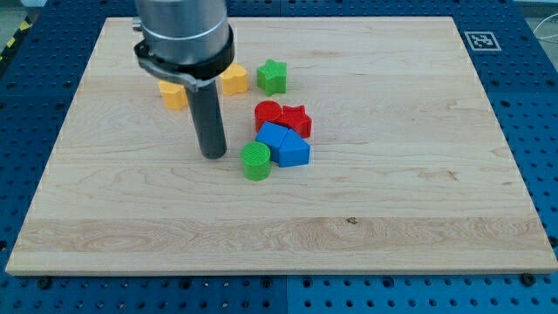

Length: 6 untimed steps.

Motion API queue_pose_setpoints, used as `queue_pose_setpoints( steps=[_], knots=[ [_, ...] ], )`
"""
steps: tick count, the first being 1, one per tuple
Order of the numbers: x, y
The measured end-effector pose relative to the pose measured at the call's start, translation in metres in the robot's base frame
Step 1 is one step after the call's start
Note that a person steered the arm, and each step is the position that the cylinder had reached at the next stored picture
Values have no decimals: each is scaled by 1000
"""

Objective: Slide the green circle towards the yellow hexagon

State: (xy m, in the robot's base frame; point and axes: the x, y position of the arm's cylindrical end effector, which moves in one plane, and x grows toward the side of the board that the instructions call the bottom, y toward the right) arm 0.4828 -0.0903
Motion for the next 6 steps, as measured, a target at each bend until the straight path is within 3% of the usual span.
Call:
queue_pose_setpoints(
  steps=[3,6],
  knots=[
    [78,7],
    [50,82]
  ],
)
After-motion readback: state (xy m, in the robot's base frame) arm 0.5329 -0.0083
